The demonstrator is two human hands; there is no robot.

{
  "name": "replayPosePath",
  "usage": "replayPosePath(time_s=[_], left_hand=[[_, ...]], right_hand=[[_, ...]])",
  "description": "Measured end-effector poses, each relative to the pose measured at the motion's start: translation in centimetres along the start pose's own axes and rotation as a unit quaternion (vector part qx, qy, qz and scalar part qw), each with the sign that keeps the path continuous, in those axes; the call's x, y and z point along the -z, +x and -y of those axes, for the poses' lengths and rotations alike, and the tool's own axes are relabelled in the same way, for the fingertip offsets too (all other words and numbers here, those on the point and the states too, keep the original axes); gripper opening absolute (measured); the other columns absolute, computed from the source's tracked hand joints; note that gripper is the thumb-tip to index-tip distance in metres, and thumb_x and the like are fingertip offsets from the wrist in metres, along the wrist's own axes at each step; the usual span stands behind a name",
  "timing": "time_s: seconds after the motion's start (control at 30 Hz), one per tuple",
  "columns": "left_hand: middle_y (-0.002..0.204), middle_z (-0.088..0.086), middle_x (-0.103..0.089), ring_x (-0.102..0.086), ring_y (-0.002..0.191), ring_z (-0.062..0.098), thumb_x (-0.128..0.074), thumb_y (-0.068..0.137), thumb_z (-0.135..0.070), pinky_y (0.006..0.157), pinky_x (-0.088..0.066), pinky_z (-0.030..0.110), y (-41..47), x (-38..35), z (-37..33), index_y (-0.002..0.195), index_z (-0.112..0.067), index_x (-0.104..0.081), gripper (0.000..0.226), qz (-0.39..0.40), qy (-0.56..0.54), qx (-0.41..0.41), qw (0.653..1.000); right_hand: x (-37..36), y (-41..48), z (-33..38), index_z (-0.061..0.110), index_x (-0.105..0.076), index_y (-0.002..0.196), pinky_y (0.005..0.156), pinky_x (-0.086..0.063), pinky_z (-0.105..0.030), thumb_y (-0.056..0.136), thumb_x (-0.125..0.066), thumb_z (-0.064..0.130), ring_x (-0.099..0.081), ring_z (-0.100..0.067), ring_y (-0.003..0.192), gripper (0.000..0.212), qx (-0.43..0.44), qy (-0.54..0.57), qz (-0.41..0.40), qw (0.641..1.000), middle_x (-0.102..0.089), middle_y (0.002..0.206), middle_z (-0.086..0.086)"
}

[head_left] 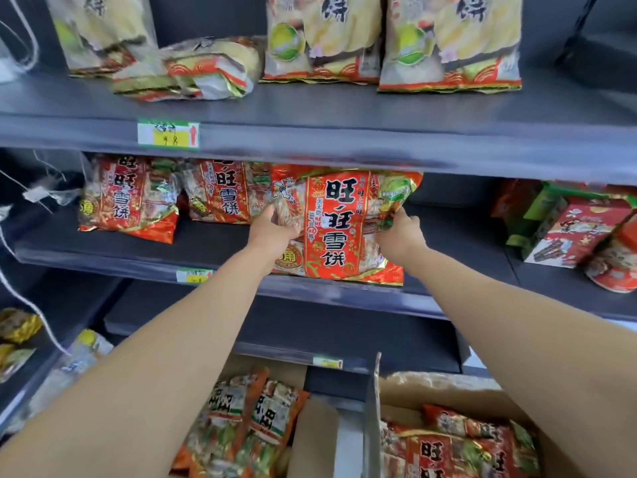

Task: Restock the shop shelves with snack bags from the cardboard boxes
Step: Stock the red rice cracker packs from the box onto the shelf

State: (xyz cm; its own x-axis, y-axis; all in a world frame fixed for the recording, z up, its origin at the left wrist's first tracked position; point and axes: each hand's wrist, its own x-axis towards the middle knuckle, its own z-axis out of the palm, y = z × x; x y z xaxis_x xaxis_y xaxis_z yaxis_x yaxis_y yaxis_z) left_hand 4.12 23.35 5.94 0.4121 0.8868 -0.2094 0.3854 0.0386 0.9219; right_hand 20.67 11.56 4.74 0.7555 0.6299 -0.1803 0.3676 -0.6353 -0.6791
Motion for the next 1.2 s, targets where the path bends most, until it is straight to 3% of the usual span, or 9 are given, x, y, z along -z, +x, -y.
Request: replayPosePath(time_s=[0.1, 0.33, 0.43, 0.57, 0.63, 0.77, 0.87, 1.1, 1.2], left_hand=[[0.14, 0.003, -0.049, -0.052, 0.122, 0.021, -0.065, 0.087, -0.007, 0.102, -0.043, 0.033, 4.0, 0.6, 0.0, 0.147, -0.022, -0.032, 0.07, 0.009, 0.006, 0.009, 1.0], [0.139, 0.004, -0.05, -0.055, 0.109, 0.015, -0.062, 0.087, -0.001, 0.073, -0.042, 0.011, 9.0, -0.5, 1.7, 0.147, -0.026, -0.032, 0.072, 0.009, 0.001, 0.025, 1.0], [0.136, 0.002, -0.054, -0.058, 0.105, 0.012, -0.061, 0.086, 0.003, 0.059, -0.042, 0.01, 10.4, -0.7, 1.7, 0.146, -0.029, -0.034, 0.073, 0.017, -0.01, 0.018, 1.0], [0.134, 0.001, -0.055, -0.057, 0.105, 0.011, -0.06, 0.085, 0.006, 0.065, -0.044, 0.008, 11.8, -0.9, 1.8, 0.146, -0.028, -0.033, 0.075, 0.008, -0.007, -0.006, 1.0], [0.133, 0.001, -0.054, -0.056, 0.109, 0.012, -0.063, 0.084, 0.004, 0.077, -0.047, 0.013, 12.1, -1.0, 2.4, 0.147, -0.03, -0.029, 0.08, 0.009, -0.006, -0.009, 1.0], [0.141, 0.003, -0.048, -0.052, 0.123, 0.017, -0.067, 0.082, 0.002, 0.089, -0.041, 0.022, 12.4, -1.2, 3.3, 0.148, -0.029, -0.028, 0.082, 0.014, -0.015, -0.006, 1.0], [0.145, 0.003, -0.044, -0.048, 0.127, 0.019, -0.066, 0.084, 0.0, 0.092, -0.041, 0.025, 12.4, -1.3, 3.4, 0.148, -0.027, -0.026, 0.081, 0.017, -0.014, -0.006, 1.0], [0.13, -0.003, -0.047, -0.05, 0.117, 0.014, -0.051, 0.091, 0.0, 0.082, -0.038, 0.017, 10.5, -1.6, 3.3, 0.14, -0.015, -0.04, 0.052, -0.036, 0.057, -0.02, 0.998], [0.138, 0.006, -0.047, -0.05, 0.122, 0.022, -0.049, 0.092, -0.001, 0.091, -0.043, 0.024, 9.2, -2.2, 3.5, 0.134, -0.013, -0.045, 0.044, -0.049, 0.097, -0.048, 0.993]], right_hand=[[-2.0, 2.8, 1.3, 0.013, -0.022, 0.148, 0.095, -0.049, -0.048, 0.09, -0.047, 0.006, -0.047, -0.038, 0.117, 0.064, -0.014, -0.018, -0.022, 0.999, -0.032, 0.138, -0.017], [-5.7, 6.5, 1.4, 0.016, -0.022, 0.146, 0.103, -0.043, -0.045, 0.085, -0.053, 0.003, -0.045, -0.036, 0.122, 0.069, -0.055, 0.029, -0.023, 0.998, -0.031, 0.138, -0.011], [-6.4, 7.7, 1.6, 0.015, -0.021, 0.148, 0.104, -0.042, -0.043, 0.085, -0.057, 0.006, -0.043, -0.034, 0.124, 0.073, -0.072, 0.044, -0.037, 0.996, -0.029, 0.14, -0.009], [-6.9, 8.9, 2.2, 0.017, -0.018, 0.149, 0.109, -0.037, -0.043, 0.085, -0.059, 0.016, -0.04, -0.031, 0.127, 0.076, -0.059, 0.085, -0.053, 0.993, -0.03, 0.14, -0.008], [-7.4, 9.1, 2.1, 0.02, -0.014, 0.151, 0.108, -0.037, -0.038, 0.085, -0.058, 0.012, -0.04, -0.029, 0.129, 0.08, -0.044, 0.102, -0.041, 0.993, -0.027, 0.144, -0.007], [-8.3, 8.7, 1.3, 0.026, -0.001, 0.153, 0.08, -0.042, -0.02, 0.088, -0.052, 0.001, -0.04, -0.026, 0.133, 0.086, -0.055, 0.115, -0.008, 0.992, -0.015, 0.156, -0.005], [-8.7, 8.4, 0.7, 0.029, -0.001, 0.152, 0.062, -0.039, -0.016, 0.087, -0.053, -0.002, -0.044, -0.024, 0.129, 0.089, -0.062, 0.114, -0.001, 0.992, -0.011, 0.158, -0.003], [-8.0, 7.4, 0.1, 0.024, -0.014, 0.151, 0.106, -0.041, -0.039, 0.085, -0.055, 0.005, -0.036, -0.026, 0.135, 0.08, -0.036, 0.086, -0.03, 0.995, -0.021, 0.154, -0.004], [-6.9, 6.1, -0.2, 0.021, -0.031, 0.146, 0.108, -0.039, -0.037, 0.088, -0.054, 0.008, -0.039, -0.023, 0.131, 0.063, 0.0, 0.079, -0.058, 0.995, -0.036, 0.144, -0.005]])
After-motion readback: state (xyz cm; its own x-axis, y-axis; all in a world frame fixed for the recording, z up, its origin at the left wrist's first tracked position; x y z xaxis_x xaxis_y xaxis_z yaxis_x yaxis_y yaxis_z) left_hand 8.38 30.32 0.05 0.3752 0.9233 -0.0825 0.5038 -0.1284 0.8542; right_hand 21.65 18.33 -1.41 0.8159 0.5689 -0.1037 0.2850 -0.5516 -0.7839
